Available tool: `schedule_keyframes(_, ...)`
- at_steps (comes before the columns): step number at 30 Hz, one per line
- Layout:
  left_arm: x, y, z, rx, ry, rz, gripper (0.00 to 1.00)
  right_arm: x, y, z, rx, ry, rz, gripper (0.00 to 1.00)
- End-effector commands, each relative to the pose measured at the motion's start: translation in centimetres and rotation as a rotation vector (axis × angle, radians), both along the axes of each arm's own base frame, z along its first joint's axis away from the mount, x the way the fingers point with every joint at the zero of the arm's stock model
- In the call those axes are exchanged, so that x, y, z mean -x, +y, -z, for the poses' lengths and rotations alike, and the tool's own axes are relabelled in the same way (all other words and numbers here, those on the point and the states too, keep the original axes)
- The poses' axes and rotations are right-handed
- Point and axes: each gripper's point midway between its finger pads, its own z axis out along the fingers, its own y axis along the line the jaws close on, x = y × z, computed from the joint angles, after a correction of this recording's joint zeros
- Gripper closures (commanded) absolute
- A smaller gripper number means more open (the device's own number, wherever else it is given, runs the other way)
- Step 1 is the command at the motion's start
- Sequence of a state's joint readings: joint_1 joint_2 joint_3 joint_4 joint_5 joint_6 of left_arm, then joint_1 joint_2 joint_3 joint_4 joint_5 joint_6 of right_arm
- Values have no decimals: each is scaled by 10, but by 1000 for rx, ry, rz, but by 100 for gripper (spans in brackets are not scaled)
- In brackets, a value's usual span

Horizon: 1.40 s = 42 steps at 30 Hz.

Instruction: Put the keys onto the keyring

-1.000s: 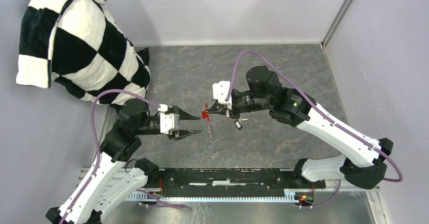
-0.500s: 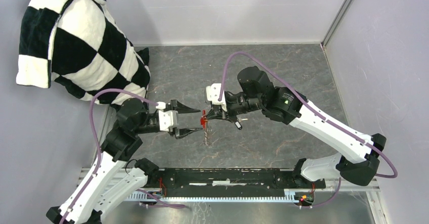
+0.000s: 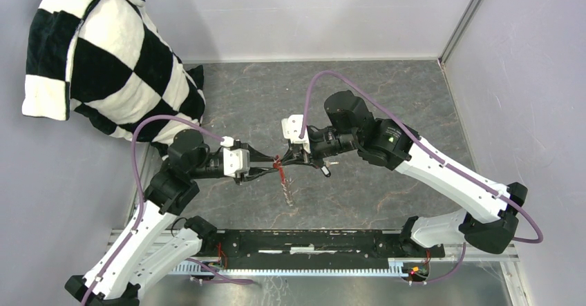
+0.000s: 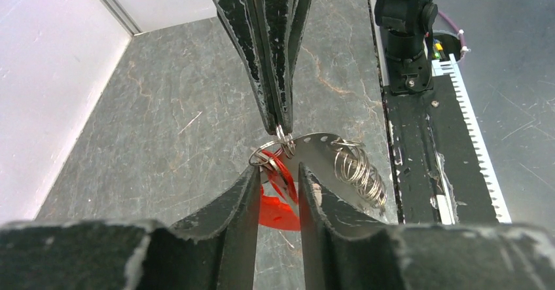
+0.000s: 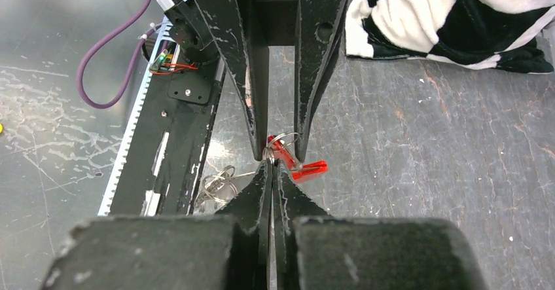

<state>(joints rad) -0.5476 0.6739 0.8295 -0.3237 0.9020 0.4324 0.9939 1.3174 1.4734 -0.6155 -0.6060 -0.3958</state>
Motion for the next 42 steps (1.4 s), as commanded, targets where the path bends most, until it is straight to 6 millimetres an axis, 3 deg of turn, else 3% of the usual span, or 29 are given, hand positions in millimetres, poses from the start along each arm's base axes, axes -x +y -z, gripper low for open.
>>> schedule_keyframes(1, 0, -3, -1, 9, -36, 22, 68, -2, 4, -25, -86, -30, 6, 100)
schedule_keyframes(6, -14, 1, 3, 0, -71, -58, 82, -2, 5, -24, -98, -15, 17, 100)
schedule_keyframes(11, -30, 7, -6, 30, -142, -151, 97, -3, 3, -24, -111, -7, 38, 100)
schedule_keyframes(19, -19, 13, -11, 58, -342, -121, 98, -15, 3, -33, -193, 35, 124, 100)
schedule_keyframes(23, -13, 16, -10, 27, -566, -68, 98, -13, 6, -41, -266, 88, 123, 100)
schedule_keyframes(33, -4, 18, 16, -118, -1094, 81, 98, -7, 11, -48, -367, 204, 133, 100)
schedule_keyframes(35, -6, 18, 22, -141, -1146, 87, 98, -7, 9, -51, -396, 206, 140, 100)
schedule_keyframes(39, -6, 19, 28, -166, -1243, 104, 87, -7, 10, -50, -416, 234, 147, 100)
schedule_keyframes(42, -5, 19, 28, -168, -1237, 112, 68, -6, 11, -49, -434, 254, 141, 100)
